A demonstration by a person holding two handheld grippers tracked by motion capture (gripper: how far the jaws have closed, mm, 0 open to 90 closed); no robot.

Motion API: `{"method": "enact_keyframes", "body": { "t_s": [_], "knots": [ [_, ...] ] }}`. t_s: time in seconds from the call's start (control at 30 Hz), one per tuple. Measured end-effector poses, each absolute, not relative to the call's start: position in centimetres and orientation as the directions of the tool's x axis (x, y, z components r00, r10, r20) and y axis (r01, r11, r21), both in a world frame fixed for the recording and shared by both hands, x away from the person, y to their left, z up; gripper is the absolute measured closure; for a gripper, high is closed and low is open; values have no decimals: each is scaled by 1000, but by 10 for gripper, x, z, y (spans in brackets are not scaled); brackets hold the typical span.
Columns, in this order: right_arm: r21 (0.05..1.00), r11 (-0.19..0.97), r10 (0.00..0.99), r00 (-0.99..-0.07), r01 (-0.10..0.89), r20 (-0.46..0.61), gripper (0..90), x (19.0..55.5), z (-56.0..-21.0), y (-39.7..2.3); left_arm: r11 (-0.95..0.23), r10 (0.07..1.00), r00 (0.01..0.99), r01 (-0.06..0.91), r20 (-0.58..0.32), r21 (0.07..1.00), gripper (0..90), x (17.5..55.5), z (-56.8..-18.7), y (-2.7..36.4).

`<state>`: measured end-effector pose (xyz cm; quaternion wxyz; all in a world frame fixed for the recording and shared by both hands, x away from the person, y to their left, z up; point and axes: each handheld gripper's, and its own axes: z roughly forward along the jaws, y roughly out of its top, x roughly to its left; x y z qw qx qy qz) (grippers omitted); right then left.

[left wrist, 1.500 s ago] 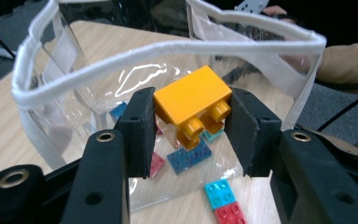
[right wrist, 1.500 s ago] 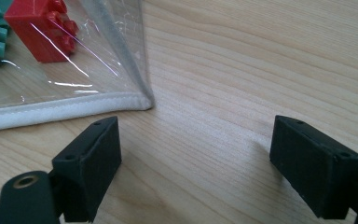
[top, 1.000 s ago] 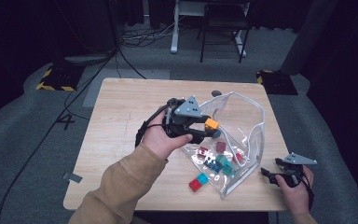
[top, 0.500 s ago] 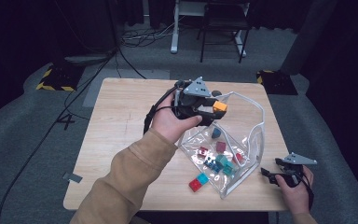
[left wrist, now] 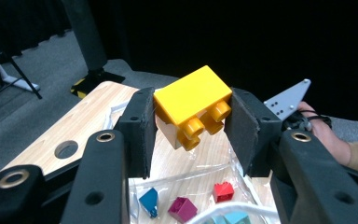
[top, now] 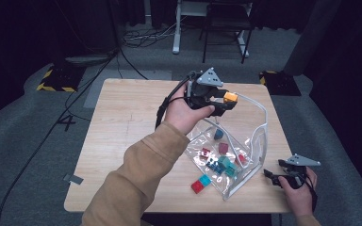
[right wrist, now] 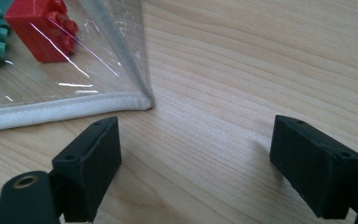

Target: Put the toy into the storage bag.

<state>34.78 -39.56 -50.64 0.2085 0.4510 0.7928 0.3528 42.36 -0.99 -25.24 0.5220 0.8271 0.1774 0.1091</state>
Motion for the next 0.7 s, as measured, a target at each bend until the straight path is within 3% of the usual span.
{"method": "enact_keyframes", "body": {
  "t_s": [0.7],
  "knots": [
    [748,348,859,-511,565,-14,165,348,-506,-396,-410,408,911,239,-58,880,542,452,-297,-51]
  ]
}}
